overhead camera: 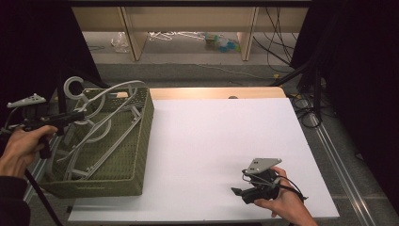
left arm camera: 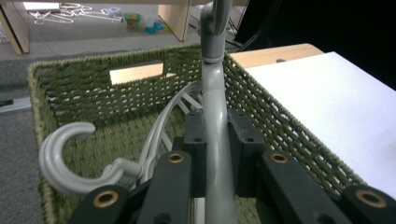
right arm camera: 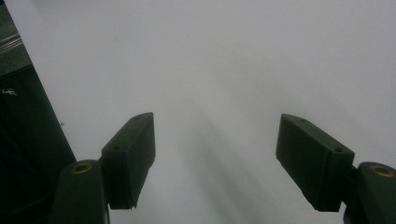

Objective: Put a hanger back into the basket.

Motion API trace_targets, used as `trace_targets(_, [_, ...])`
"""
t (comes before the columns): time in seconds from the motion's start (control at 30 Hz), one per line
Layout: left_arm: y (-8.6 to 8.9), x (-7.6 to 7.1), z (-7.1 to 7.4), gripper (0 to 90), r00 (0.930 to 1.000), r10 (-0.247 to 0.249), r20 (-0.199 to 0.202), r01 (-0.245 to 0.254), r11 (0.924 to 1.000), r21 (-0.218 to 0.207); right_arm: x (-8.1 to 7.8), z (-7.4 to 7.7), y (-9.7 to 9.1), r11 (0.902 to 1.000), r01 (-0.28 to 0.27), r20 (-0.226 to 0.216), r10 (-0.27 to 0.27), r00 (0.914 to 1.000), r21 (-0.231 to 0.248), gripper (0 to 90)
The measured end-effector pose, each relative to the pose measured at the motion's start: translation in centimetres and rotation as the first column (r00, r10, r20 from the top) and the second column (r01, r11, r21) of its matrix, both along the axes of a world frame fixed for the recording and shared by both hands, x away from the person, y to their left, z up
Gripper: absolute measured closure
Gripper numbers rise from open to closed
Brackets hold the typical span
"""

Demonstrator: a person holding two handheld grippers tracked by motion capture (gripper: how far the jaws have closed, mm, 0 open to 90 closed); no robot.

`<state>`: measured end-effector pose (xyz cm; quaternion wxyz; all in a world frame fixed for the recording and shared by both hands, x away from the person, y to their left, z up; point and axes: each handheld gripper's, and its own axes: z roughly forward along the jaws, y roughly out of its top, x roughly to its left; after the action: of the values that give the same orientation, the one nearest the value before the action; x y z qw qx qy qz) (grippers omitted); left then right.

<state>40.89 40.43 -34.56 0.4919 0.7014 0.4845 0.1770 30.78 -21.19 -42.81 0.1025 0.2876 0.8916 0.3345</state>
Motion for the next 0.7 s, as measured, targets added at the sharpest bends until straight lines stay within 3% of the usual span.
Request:
trace_targets(0.1, [0.2, -0.1, -0.3, 78.9, 0.9999, -0.013, -0.002, 0.013, 0.9998, -0.015, 0.1, 0.0, -0.1, 1.0, 0.005, 0.002, -0.005, 1.0, -0.001, 29.1])
trace_targets(0.13, [0.2, -0.1, -0.3, 78.9, 0.9998, -0.02, -0.004, 0.02, 0.9997, -0.012, 0.1, -0.1, 0.0, 0.9999, 0.01, 0.018, -0.01, 0.9998, 0.007, 29.1])
trace_targets(0.27, [0.1, -0.1, -0.6, 78.9, 0.999, -0.041, -0.015, 0.041, 0.9992, 0.002, 0.0, 0.0, -0.1, 0.9999, 0.01, 0.015, -0.01, 0.9998, 0.007, 29.1])
trace_targets(0.63, [0.3, -0.1, -1.0, 78.8, 0.9977, -0.035, -0.058, 0.037, 0.9988, 0.031, 0.0, 0.1, -0.2, 1.0, 0.008, 0.001, -0.008, 1.0, 0.0, 29.1])
trace_targets(0.7, [0.2, -0.1, -1.4, 78.8, 0.997, -0.045, -0.063, 0.046, 0.9988, 0.018, 0.0, 0.1, -0.2, 1.0, 0.005, 0.002, -0.005, 1.0, 0.002, 29.1])
